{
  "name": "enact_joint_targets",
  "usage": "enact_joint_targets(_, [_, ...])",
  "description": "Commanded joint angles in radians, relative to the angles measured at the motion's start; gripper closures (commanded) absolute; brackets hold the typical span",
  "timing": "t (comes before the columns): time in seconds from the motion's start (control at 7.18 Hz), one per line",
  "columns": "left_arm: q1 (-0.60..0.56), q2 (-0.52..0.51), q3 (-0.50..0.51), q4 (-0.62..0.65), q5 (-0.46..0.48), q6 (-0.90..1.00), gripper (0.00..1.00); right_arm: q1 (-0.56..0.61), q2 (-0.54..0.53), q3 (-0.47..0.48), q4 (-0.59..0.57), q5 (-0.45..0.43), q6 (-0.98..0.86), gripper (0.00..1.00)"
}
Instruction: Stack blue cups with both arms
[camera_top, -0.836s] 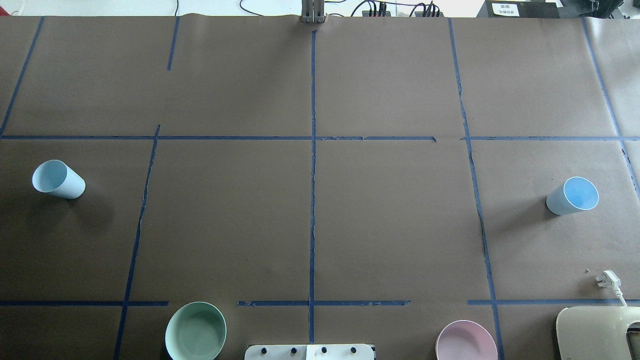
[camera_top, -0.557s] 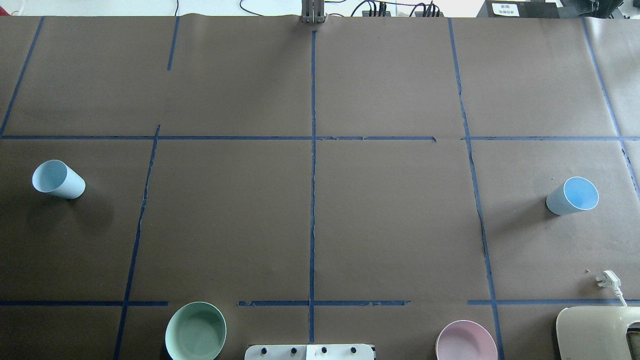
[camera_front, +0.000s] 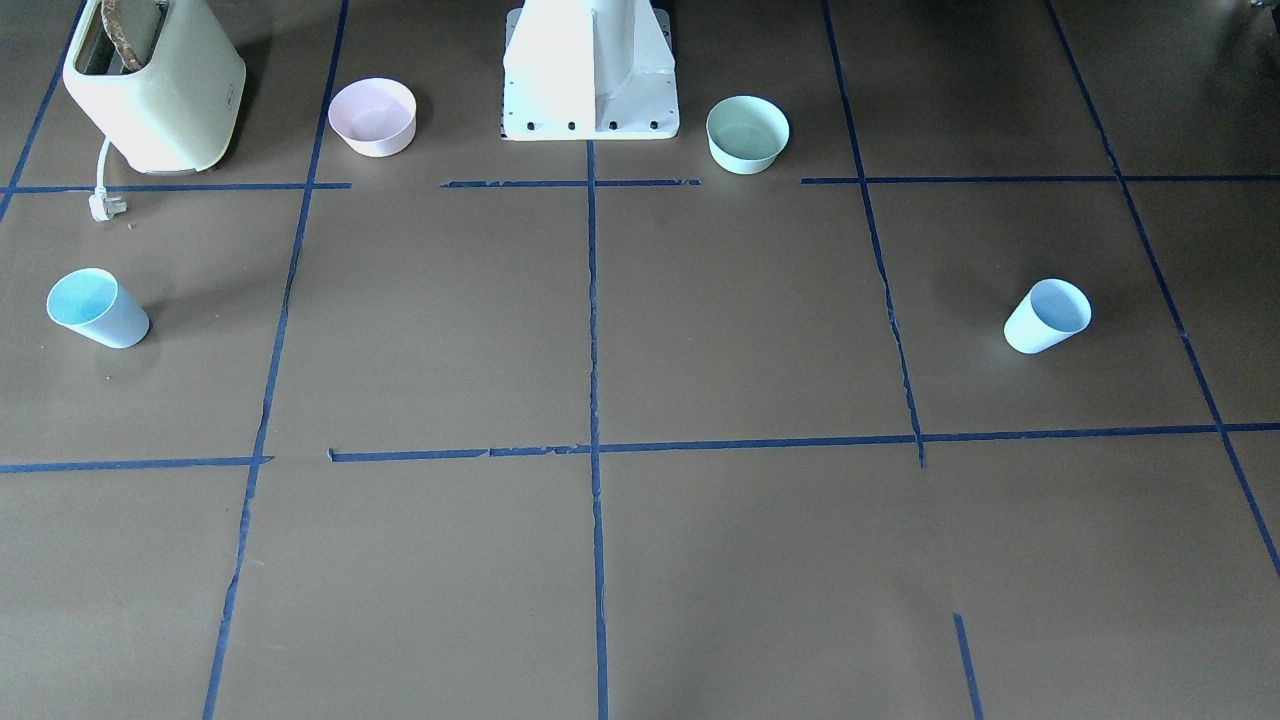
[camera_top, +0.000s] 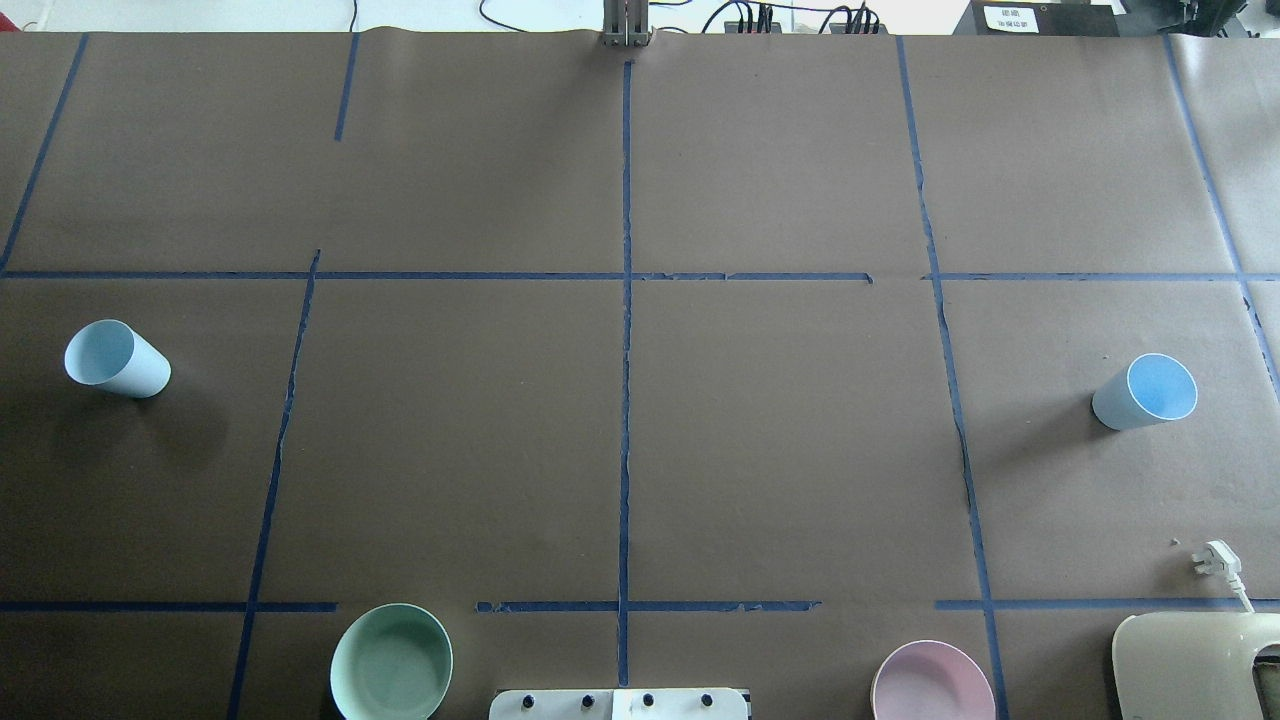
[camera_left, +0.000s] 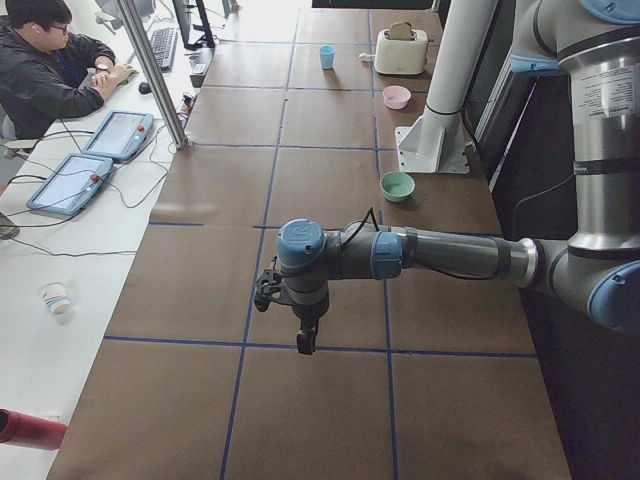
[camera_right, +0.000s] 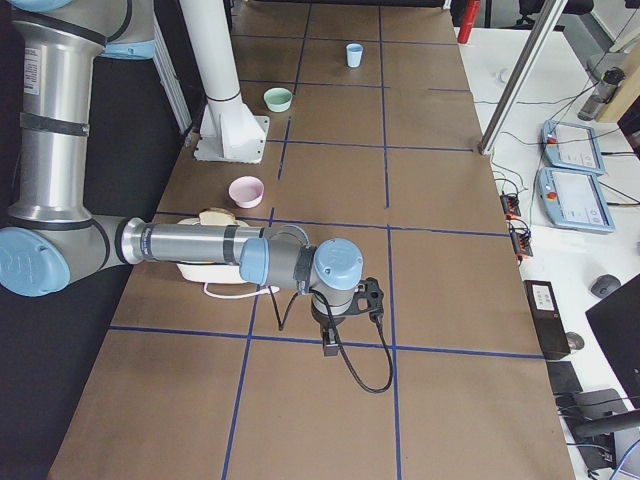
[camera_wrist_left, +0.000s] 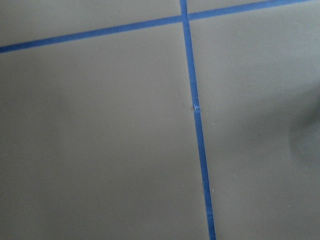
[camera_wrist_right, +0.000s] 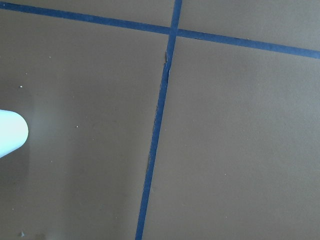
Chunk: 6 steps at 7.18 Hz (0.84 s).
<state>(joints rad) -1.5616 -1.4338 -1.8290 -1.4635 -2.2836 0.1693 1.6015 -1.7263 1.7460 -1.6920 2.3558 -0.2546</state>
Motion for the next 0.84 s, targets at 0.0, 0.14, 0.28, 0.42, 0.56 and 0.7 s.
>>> enact_joint_targets(0.0, [0.002, -0.051, 0.008, -0.051, -0.007, -0.001, 0.0, 0.0, 0.001, 0.003, 0.0, 0.0, 0.0, 0.0])
enact_joint_targets(0.14, [0.0, -0.045, 0.005, -0.054, -0.011, 0.002, 0.0, 0.0, 0.001, 0.006, 0.0, 0.002, 0.0, 0.0])
enact_joint_targets(0.28, [0.014, -0.048, -0.015, -0.072, -0.063, 0.003, 0.0, -0.005, 0.001, 0.006, 0.0, 0.003, 0.0, 0.0])
enact_joint_targets(0.42, [0.073, -0.043, 0.005, -0.11, -0.154, -0.026, 0.0, -0.005, -0.001, 0.004, 0.0, 0.005, 0.0, 0.0])
enact_joint_targets(0.56, [0.14, -0.046, 0.004, -0.118, -0.161, -0.191, 0.0, -0.005, -0.004, 0.004, 0.0, 0.005, 0.0, 0.0])
enact_joint_targets(0.7, [0.205, -0.046, 0.017, -0.233, -0.133, -0.356, 0.0, -0.006, -0.004, 0.006, 0.0, 0.005, 0.0, 0.0])
